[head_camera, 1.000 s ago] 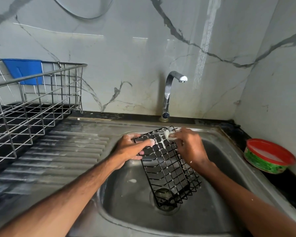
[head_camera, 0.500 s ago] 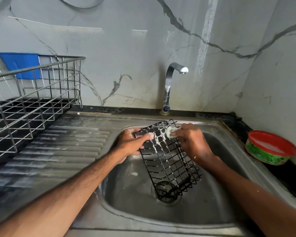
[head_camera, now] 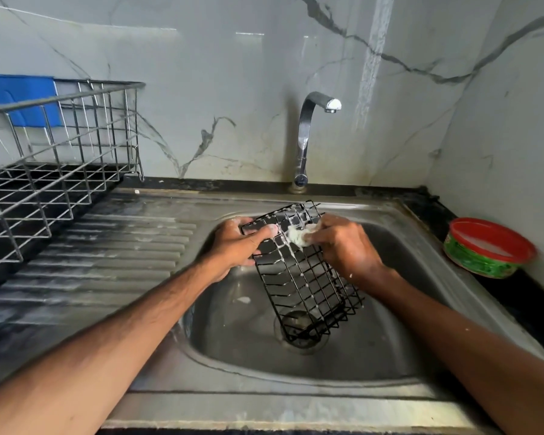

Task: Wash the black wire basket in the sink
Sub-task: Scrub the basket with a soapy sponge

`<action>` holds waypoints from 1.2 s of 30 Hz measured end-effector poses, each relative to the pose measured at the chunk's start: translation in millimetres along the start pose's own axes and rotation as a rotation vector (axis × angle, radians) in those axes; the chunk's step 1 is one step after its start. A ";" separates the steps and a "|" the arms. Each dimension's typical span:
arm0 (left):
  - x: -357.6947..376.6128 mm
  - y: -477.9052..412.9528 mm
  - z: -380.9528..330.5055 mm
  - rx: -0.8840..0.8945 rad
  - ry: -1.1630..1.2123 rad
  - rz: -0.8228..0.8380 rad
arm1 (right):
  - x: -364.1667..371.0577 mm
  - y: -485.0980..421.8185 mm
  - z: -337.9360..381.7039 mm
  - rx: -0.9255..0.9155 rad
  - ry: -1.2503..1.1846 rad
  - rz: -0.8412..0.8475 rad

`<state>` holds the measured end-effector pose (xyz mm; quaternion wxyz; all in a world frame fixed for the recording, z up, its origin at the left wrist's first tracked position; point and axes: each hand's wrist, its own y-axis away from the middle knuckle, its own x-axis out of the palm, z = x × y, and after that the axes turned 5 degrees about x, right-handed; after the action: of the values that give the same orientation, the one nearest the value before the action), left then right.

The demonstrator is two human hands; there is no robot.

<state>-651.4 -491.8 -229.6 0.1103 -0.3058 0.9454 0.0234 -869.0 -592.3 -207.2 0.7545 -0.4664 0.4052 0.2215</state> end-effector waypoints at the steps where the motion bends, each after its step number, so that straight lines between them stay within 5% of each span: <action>1: 0.0 0.3 -0.1 -0.006 -0.001 -0.009 | 3.8 2.8 7.6 -0.034 -0.001 0.014; 6: 0.4 0.6 0.1 0.006 -0.024 -0.040 | 17.0 20.0 43.0 -0.307 0.026 0.193; 18: -0.8 -1.8 3.0 0.045 -0.019 -0.019 | -3.7 6.1 -16.2 -0.081 0.005 0.119; 26: -2.8 -3.6 5.8 0.062 -0.028 -0.051 | 20.4 18.4 13.7 -0.322 -0.106 0.281; 36: 0.3 -4.6 8.0 0.073 -0.001 -0.045 | -1.2 11.7 -31.8 0.012 -0.122 0.128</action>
<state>-647.4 -494.8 -237.3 0.1223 -0.3226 0.9385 -0.0136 -890.8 -614.8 -219.9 0.7648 -0.4205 0.3888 0.2951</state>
